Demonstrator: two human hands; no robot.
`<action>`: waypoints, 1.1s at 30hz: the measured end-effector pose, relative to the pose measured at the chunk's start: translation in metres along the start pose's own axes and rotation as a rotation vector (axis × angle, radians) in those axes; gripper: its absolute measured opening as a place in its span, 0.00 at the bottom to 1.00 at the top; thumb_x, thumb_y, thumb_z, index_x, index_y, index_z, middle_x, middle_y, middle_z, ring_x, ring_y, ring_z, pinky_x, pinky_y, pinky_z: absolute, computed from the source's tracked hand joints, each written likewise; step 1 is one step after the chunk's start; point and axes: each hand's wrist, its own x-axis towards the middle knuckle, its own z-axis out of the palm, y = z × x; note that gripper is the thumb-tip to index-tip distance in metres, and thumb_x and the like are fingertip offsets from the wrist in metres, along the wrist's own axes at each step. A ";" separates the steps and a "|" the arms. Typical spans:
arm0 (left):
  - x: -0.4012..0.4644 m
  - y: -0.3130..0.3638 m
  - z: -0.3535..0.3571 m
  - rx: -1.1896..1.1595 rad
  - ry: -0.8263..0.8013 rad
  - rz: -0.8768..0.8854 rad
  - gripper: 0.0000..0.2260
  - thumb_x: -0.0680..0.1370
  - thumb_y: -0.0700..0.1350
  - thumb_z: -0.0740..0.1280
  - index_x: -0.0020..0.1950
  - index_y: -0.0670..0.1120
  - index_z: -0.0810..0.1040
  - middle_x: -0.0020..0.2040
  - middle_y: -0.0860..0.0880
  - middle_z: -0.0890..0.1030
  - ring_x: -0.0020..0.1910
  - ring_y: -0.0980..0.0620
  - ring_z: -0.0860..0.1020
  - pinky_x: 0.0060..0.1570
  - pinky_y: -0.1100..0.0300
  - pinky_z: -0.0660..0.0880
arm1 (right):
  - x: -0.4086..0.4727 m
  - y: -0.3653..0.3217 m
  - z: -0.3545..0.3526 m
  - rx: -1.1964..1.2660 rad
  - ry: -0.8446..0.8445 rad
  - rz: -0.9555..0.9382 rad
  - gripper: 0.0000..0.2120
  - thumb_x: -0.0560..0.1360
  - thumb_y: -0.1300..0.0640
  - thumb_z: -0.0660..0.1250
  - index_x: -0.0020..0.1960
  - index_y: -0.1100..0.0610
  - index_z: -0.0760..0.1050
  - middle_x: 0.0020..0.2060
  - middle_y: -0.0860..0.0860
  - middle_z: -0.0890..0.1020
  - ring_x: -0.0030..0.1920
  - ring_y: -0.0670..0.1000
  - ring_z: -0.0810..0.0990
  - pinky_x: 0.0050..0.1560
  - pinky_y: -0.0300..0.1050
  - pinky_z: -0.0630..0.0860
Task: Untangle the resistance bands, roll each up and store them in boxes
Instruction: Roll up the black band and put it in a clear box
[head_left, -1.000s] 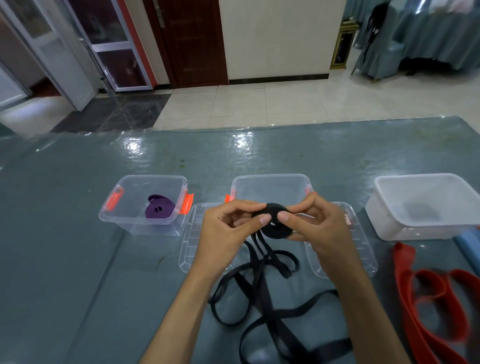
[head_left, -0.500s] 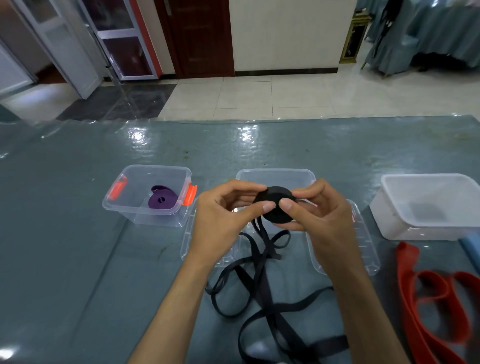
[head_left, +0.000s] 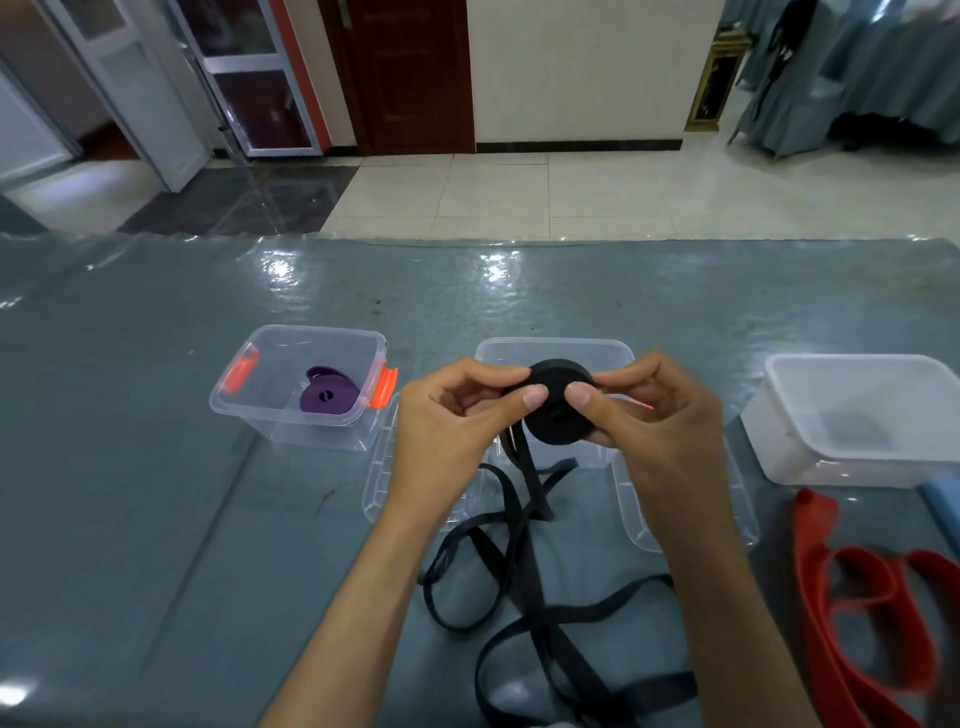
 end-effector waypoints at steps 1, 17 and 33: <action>0.000 0.000 0.001 -0.025 -0.005 -0.004 0.09 0.72 0.38 0.81 0.49 0.51 0.89 0.50 0.47 0.89 0.52 0.48 0.88 0.53 0.63 0.81 | -0.001 -0.001 0.003 -0.008 0.023 -0.035 0.10 0.72 0.59 0.79 0.51 0.57 0.82 0.43 0.55 0.89 0.43 0.56 0.90 0.42 0.49 0.87; -0.003 0.011 -0.006 0.111 -0.027 0.037 0.10 0.73 0.38 0.80 0.50 0.49 0.86 0.49 0.47 0.89 0.51 0.46 0.88 0.55 0.56 0.83 | 0.004 -0.013 -0.004 -0.057 -0.152 -0.015 0.07 0.73 0.57 0.79 0.50 0.54 0.84 0.42 0.52 0.89 0.43 0.54 0.90 0.43 0.42 0.85; 0.013 0.032 -0.012 0.244 -0.243 0.159 0.14 0.77 0.40 0.77 0.61 0.51 0.86 0.52 0.49 0.86 0.54 0.44 0.84 0.59 0.46 0.81 | 0.003 -0.018 -0.003 -0.044 0.001 -0.154 0.09 0.71 0.59 0.81 0.49 0.52 0.84 0.47 0.53 0.89 0.50 0.55 0.90 0.46 0.48 0.87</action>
